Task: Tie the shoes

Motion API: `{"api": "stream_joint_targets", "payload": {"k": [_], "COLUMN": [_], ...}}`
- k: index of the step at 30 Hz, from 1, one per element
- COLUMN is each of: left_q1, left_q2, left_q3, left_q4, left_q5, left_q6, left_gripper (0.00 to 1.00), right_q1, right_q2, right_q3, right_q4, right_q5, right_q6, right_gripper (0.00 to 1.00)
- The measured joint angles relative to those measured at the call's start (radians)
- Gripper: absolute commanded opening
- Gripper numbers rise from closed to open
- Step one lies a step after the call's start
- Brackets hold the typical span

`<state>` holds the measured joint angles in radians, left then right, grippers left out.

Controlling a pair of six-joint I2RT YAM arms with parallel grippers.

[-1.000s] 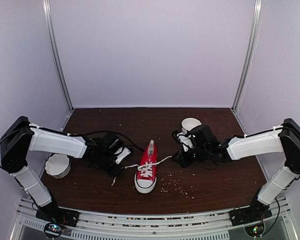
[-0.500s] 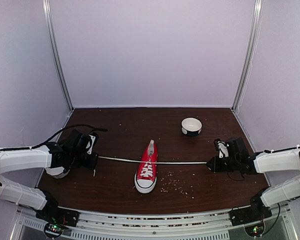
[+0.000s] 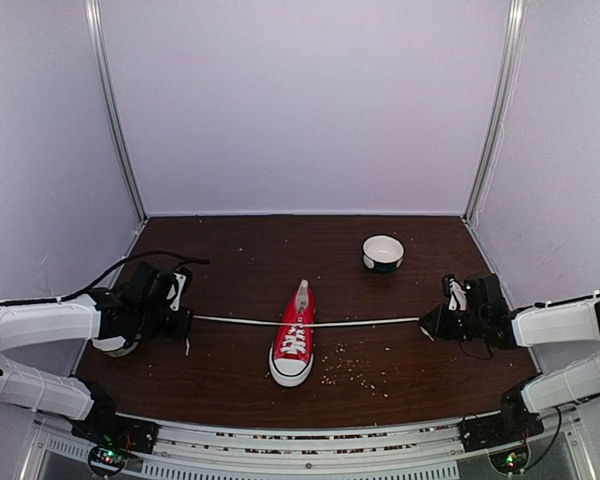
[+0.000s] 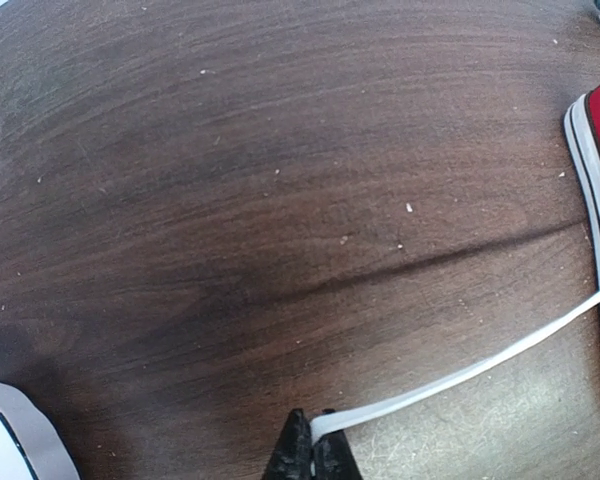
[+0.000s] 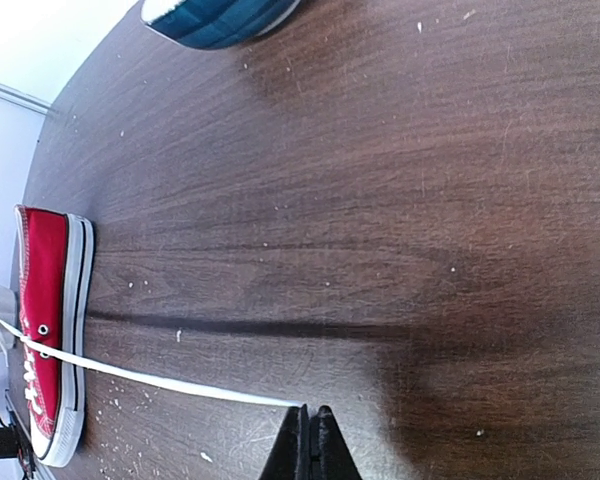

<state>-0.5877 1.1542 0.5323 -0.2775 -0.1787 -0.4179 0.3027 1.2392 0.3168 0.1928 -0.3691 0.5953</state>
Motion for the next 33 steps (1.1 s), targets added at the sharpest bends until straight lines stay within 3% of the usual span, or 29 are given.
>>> {"api": "stream_joint_targets", "payload": {"k": [3, 6, 10, 14, 21, 29, 33], "left_q1": [0.003, -0.031, -0.183, -0.309, -0.329, -0.331, -0.331], "left_q2": [-0.005, 0.059, 0.275, 0.474, 0.585, 0.589, 0.523], "left_q3": [0.001, 0.035, 0.192, 0.346, 0.411, 0.424, 0.396], "left_q4": [0.002, 0.007, -0.003, -0.007, -0.028, -0.030, -0.039], "left_q5": [0.036, 0.096, 0.151, 0.223, 0.313, 0.341, 0.312], "left_q6": [0.005, 0.049, 0.153, 0.257, 0.357, 0.388, 0.387], "left_gripper": [0.00, 0.00, 0.00, 0.00, 0.00, 0.00, 0.00], "right_q1": [0.007, 0.131, 0.371, 0.488, 0.512, 0.511, 0.491], "right_q2": [0.050, 0.147, 0.313, 0.481, 0.672, 0.673, 0.576], "right_q3": [0.010, 0.116, 0.334, 0.483, 0.634, 0.639, 0.568], "right_q4": [0.005, -0.081, -0.090, -0.037, -0.023, -0.027, -0.085], "right_q5": [-0.014, 0.034, 0.053, 0.024, -0.069, -0.132, -0.098], "right_q6": [0.003, -0.023, -0.020, 0.001, 0.015, 0.014, 0.004], "right_gripper": [0.00, 0.00, 0.00, 0.00, 0.00, 0.00, 0.00]}}
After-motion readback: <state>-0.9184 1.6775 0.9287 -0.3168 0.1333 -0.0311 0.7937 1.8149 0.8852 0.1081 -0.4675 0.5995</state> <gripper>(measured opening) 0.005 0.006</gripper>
